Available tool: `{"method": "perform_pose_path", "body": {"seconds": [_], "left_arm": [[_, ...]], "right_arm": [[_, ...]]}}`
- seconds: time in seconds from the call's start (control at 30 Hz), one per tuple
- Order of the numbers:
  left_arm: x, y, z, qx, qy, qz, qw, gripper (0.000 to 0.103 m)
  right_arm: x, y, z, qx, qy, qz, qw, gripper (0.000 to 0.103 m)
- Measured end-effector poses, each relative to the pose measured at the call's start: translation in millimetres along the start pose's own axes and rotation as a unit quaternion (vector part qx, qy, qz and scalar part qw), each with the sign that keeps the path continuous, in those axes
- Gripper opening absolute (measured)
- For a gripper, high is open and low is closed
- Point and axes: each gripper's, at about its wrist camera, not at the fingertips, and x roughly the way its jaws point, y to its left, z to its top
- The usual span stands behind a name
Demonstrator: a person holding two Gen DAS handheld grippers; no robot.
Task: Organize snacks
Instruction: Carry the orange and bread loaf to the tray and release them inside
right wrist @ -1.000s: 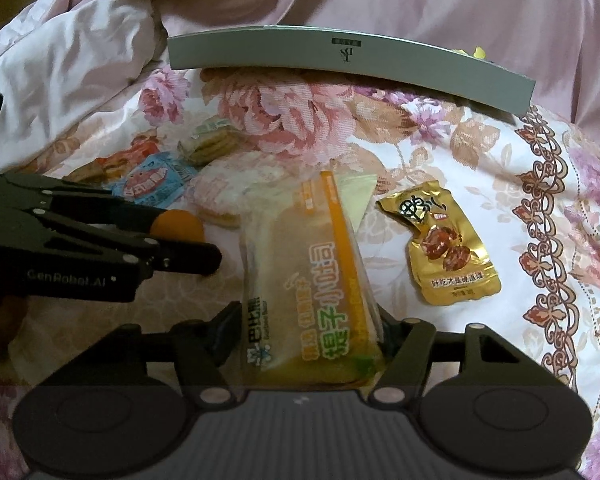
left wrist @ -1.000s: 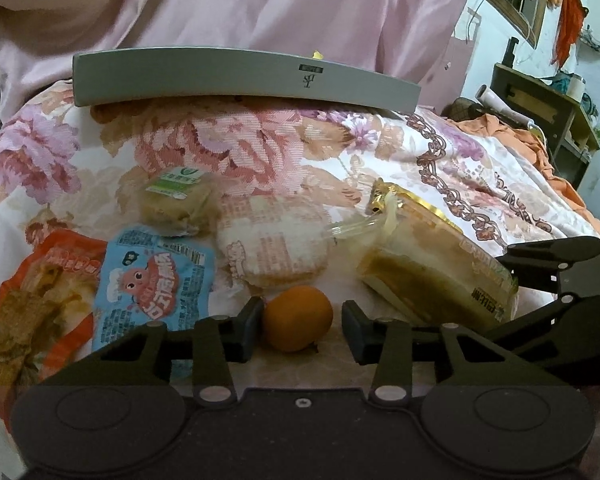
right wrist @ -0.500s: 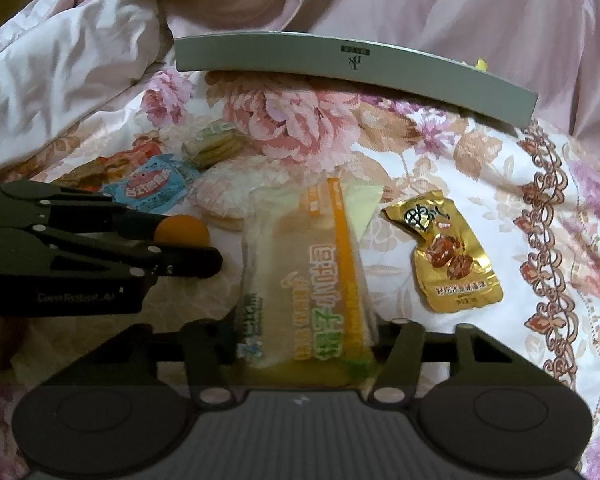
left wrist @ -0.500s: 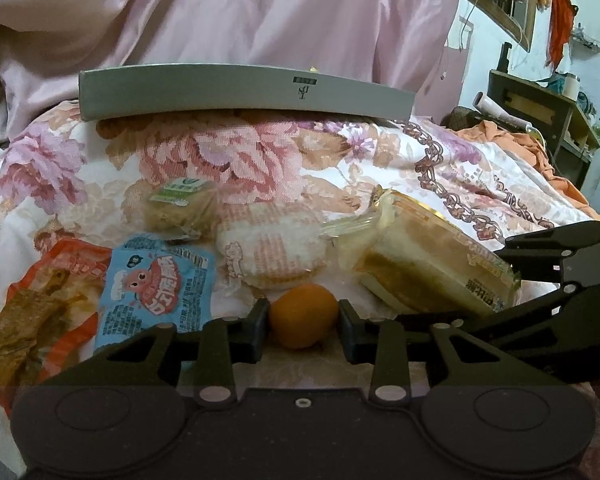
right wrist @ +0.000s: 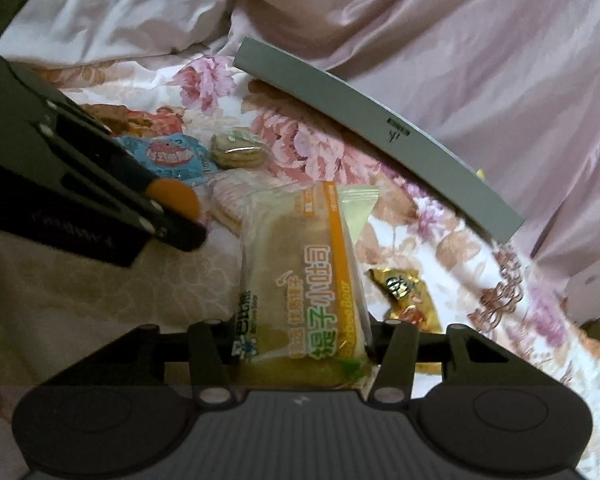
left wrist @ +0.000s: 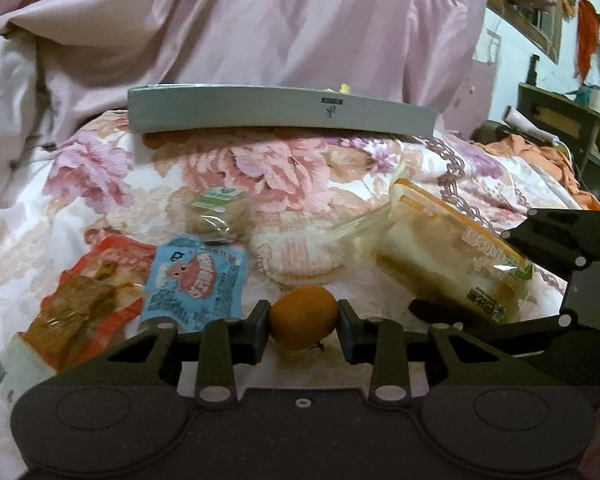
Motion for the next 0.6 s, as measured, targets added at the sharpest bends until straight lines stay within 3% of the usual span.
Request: {"method": "perform_pose_path", "body": {"seconds": [0.27, 0.6], "left_arm": [[-27, -14, 26, -0.028, -0.037, 0.021, 0.9987, 0.037], [-31, -18, 108, -0.079, -0.092, 0.065, 0.9905, 0.037]], "right_arm": [[-18, -8, 6, 0.003, -0.046, -0.037, 0.998, 0.054], [-38, -63, 26, 0.112, -0.113, -0.073, 0.985, 0.054]]}}
